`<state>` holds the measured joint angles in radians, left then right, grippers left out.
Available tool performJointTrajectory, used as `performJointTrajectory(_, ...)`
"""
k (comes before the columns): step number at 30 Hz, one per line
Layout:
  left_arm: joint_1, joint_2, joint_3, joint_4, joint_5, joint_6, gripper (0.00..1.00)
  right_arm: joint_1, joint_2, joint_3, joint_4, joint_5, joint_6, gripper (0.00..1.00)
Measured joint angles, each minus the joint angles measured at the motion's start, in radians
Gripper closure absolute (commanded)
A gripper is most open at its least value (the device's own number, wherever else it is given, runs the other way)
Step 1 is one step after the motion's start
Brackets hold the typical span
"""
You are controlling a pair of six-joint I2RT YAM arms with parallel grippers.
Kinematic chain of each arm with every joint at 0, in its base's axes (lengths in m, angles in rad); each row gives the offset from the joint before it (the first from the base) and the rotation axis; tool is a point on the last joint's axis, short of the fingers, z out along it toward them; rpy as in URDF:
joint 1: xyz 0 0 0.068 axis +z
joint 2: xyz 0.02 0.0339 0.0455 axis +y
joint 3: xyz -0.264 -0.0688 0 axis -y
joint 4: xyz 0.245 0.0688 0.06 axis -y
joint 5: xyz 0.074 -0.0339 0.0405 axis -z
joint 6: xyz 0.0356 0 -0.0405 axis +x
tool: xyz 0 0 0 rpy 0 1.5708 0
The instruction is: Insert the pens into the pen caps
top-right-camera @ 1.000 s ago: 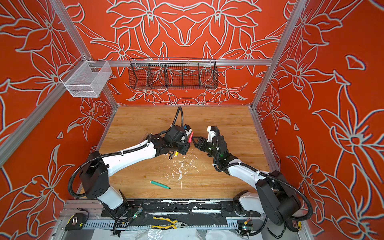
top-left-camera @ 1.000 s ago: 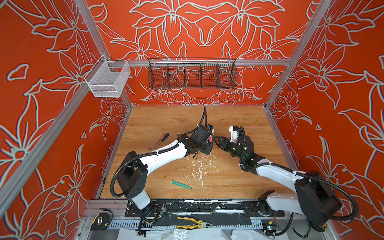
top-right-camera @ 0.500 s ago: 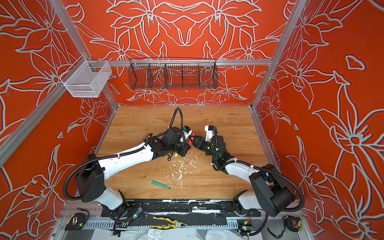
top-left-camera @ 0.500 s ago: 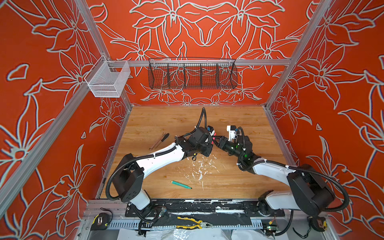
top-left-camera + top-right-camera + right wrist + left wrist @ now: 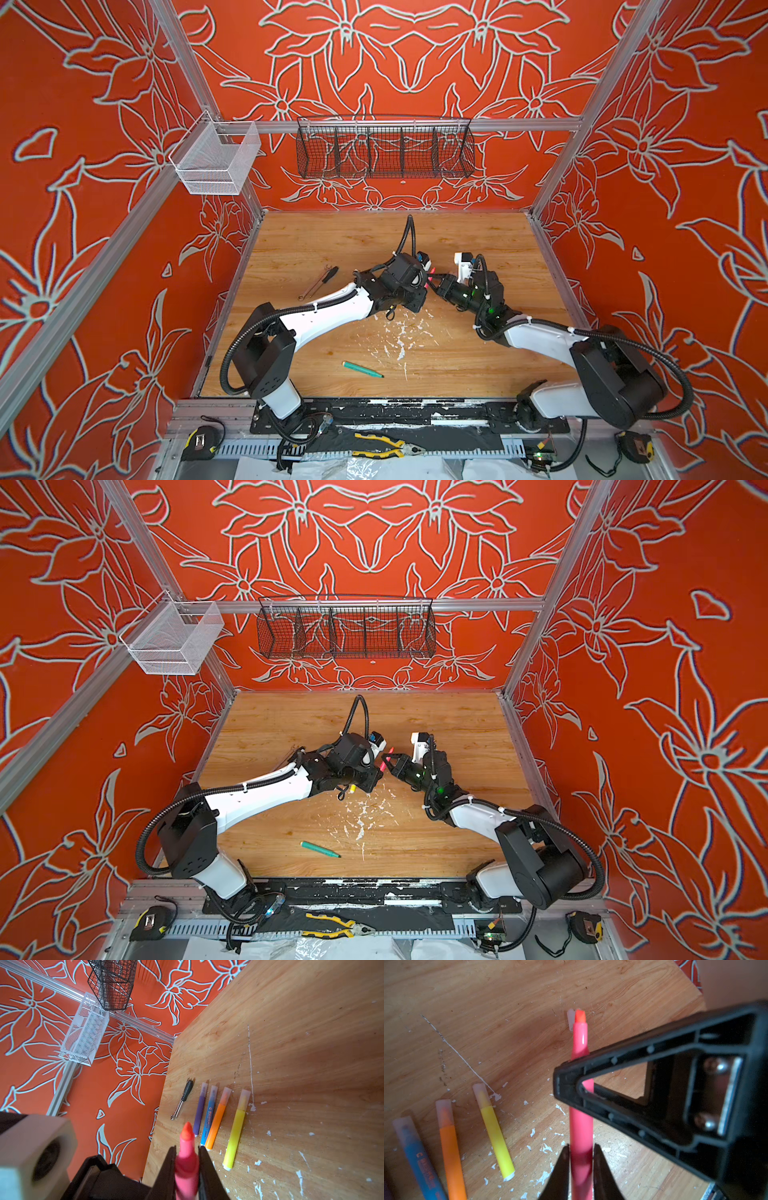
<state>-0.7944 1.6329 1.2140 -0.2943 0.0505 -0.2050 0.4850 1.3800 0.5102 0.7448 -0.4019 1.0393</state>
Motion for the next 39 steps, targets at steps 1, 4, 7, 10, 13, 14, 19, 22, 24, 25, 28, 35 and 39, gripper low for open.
performJointTrajectory(1,0.000,0.000,0.000,0.006,0.003,0.002,0.68,0.002,0.000,0.000,0.006,-0.005,0.006,0.91)
performJointTrajectory(4,0.000,0.002,0.000,0.020,0.012,0.001,0.64,0.003,0.000,0.000,0.023,-0.018,0.022,0.92)
performJointTrajectory(7,0.000,0.009,0.000,0.029,0.015,0.003,0.61,0.006,0.000,-0.002,0.037,-0.026,0.036,0.93)
performJointTrajectory(10,0.000,0.019,0.000,0.036,0.016,0.003,0.62,0.008,0.000,-0.003,0.050,-0.026,0.048,0.94)
performJointTrajectory(13,0.000,0.026,0.000,0.043,0.016,0.003,0.63,0.009,0.000,-0.005,0.068,-0.027,0.062,0.94)
performJointTrajectory(14,0.000,0.026,0.000,0.046,0.016,0.003,0.65,0.010,0.000,-0.008,0.077,-0.027,0.067,0.94)
performJointTrajectory(19,0.002,0.026,-0.006,0.063,0.008,0.003,0.81,0.014,0.007,-0.018,0.112,-0.027,0.085,0.94)
performJointTrajectory(22,0.008,0.026,-0.013,0.067,0.001,-0.001,0.89,0.014,0.018,-0.019,0.122,-0.027,0.092,0.93)
performJointTrajectory(24,0.009,0.026,-0.015,0.069,-0.001,-0.004,1.00,0.014,0.024,-0.019,0.129,-0.027,0.094,0.80)
performJointTrajectory(25,0.010,0.026,-0.016,0.070,-0.002,-0.006,1.00,0.014,0.026,-0.019,0.130,-0.027,0.095,0.70)
performJointTrajectory(28,0.014,0.026,-0.018,0.072,0.001,-0.008,1.00,0.014,0.023,-0.018,0.105,-0.027,0.082,0.52)
performJointTrajectory(35,0.111,0.012,-0.087,0.102,0.034,-0.051,1.00,0.011,-0.125,0.121,-0.419,0.170,-0.053,0.47)
performJointTrajectory(39,0.193,-0.043,-0.168,0.115,0.008,-0.084,1.00,-0.009,-0.177,0.250,-0.701,0.374,-0.146,0.48)
